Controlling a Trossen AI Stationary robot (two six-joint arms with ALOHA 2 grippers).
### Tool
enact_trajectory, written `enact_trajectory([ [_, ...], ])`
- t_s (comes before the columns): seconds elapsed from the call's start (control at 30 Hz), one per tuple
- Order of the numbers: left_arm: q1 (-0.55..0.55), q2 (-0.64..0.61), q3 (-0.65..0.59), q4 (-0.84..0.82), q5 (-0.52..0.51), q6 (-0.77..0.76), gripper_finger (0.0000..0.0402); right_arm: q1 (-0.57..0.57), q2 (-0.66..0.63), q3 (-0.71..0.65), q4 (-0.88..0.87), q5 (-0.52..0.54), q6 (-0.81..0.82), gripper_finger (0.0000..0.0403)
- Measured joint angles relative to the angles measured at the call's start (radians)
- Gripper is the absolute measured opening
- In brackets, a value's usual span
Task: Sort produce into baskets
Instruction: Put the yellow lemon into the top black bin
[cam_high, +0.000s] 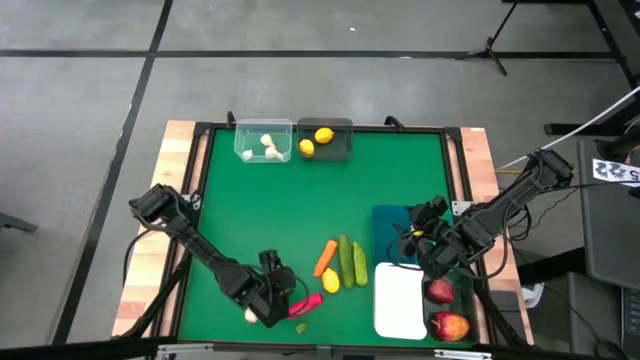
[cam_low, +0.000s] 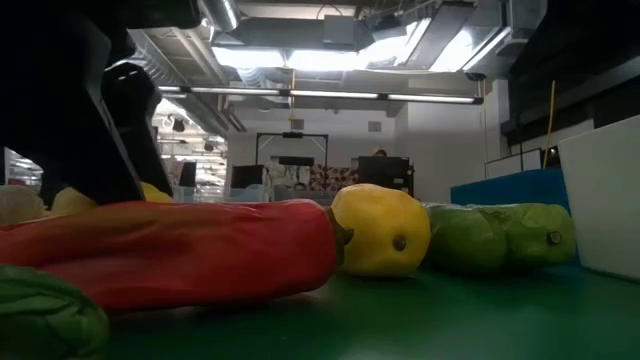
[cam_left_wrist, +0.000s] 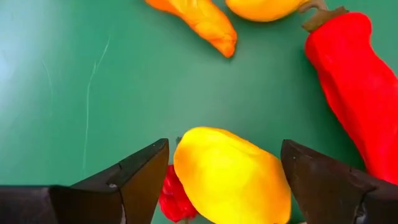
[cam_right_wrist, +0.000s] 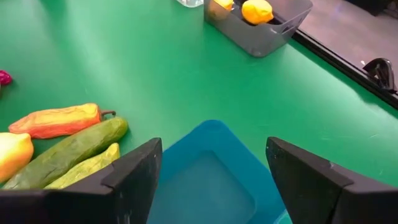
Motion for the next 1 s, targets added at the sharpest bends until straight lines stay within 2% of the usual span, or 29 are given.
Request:
enact_trajectory([
  [0.37, 0.004, 0.055, 0.002, 0.024, -0.014, -0.101, 0.0304, 0.0, 0.0, 0.0, 0.0, 0.002, -0.047, 0.0289],
  [0.7, 0.061, 0.108, 0.006, 0.052, 0.054, -0.095, 0.0302, 0.0, 0.001, 0.0, -0.003, 0.001, -0.056, 0.0289],
  [0.8, 0.065, 0.098, 0.005, 0.056, 0.058, -0.081, 0.0285, 0.0, 0.001, 0.0, -0.003, 0.001, -0.056, 0.0289],
  [1.0, 0.068, 0.085, 0.002, 0.047, 0.059, -0.063, 0.0224, 0.0, 0.001, 0.0, -0.002, 0.001, -0.056, 0.0289],
])
